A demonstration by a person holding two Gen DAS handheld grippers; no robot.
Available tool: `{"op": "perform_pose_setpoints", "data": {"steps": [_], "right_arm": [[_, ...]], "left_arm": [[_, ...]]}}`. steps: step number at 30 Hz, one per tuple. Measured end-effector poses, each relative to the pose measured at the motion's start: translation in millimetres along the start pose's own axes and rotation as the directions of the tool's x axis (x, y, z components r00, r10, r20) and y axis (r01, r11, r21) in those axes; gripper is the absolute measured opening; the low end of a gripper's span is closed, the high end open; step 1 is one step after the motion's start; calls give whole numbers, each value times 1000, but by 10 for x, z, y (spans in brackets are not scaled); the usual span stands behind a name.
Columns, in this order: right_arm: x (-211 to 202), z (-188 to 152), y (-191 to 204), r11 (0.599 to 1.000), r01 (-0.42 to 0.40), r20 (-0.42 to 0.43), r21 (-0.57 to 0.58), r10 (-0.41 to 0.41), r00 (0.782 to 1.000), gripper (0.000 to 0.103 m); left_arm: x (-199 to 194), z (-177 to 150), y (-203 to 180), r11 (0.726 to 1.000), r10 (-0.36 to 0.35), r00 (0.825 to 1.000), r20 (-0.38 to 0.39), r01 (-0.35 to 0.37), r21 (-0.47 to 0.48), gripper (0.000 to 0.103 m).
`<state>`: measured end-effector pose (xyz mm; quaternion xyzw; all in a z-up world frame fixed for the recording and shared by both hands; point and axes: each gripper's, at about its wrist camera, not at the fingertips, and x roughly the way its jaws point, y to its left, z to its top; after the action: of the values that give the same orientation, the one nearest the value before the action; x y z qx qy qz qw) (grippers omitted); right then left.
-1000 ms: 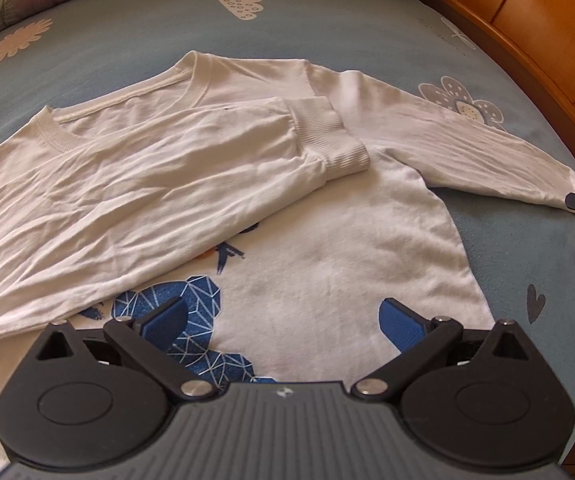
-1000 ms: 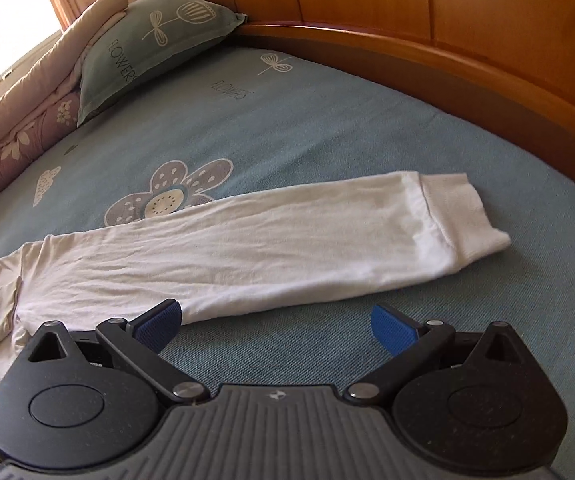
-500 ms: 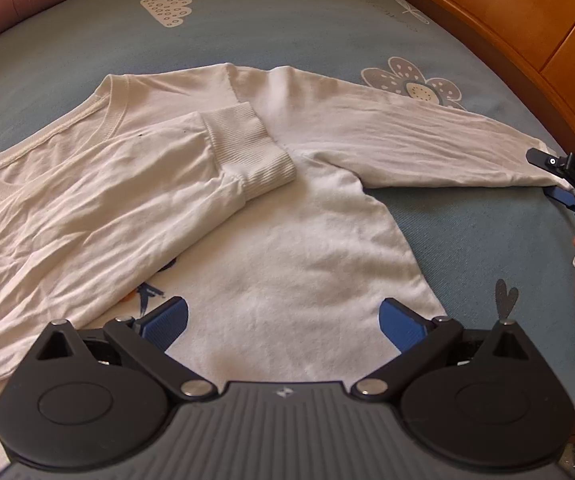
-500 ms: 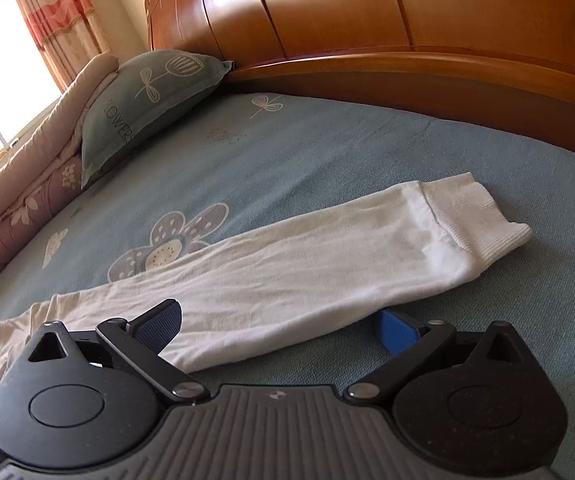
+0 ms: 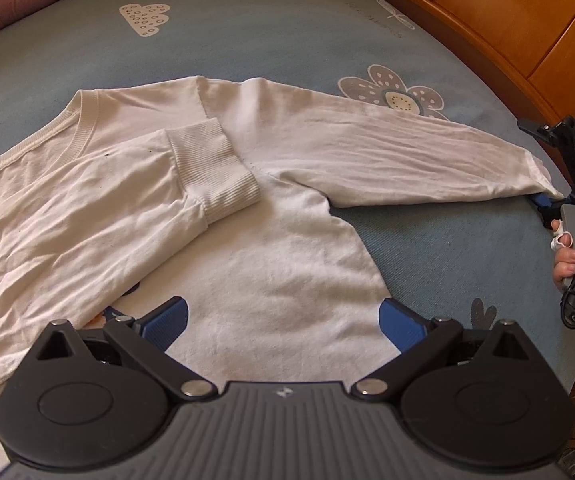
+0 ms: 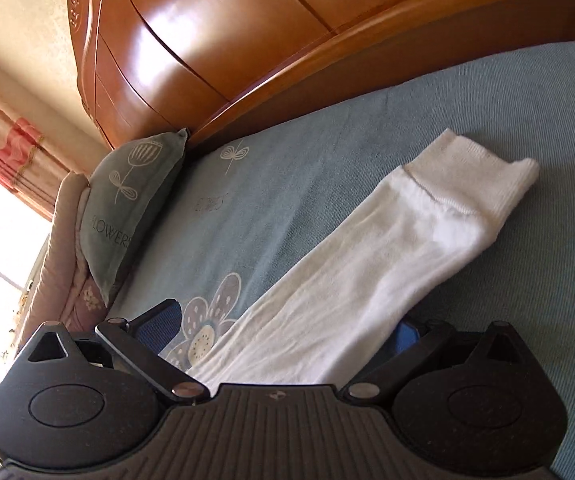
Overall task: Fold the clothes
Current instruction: 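Grasp the ribbed cuff of the other sleeve with the right gripper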
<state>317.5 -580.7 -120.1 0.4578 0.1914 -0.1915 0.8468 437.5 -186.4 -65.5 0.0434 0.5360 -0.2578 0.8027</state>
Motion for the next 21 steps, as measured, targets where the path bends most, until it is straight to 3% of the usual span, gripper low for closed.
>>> {"op": "perform_pose_setpoints", "data": {"steps": [7, 11, 15, 21], "right_arm": [[288, 178, 79, 996, 0, -2, -91, 0, 1000, 103], [125, 34, 49, 1000, -16, 21, -2, 16, 1000, 103], [260, 28, 139, 996, -2, 30, -92, 5, 1000, 103], [311, 214, 183, 998, -70, 11, 2, 70, 998, 103]], "left_arm": [[-4, 15, -11, 1000, 0, 1000, 13, 0, -12, 101], [3, 19, 1, 1000, 4, 1000, 16, -4, -26, 101], [3, 15, 24, 1000, 6, 1000, 22, -6, -23, 101], [-35, -46, 119, 998, 24, 999, 21, -23, -53, 101]]}}
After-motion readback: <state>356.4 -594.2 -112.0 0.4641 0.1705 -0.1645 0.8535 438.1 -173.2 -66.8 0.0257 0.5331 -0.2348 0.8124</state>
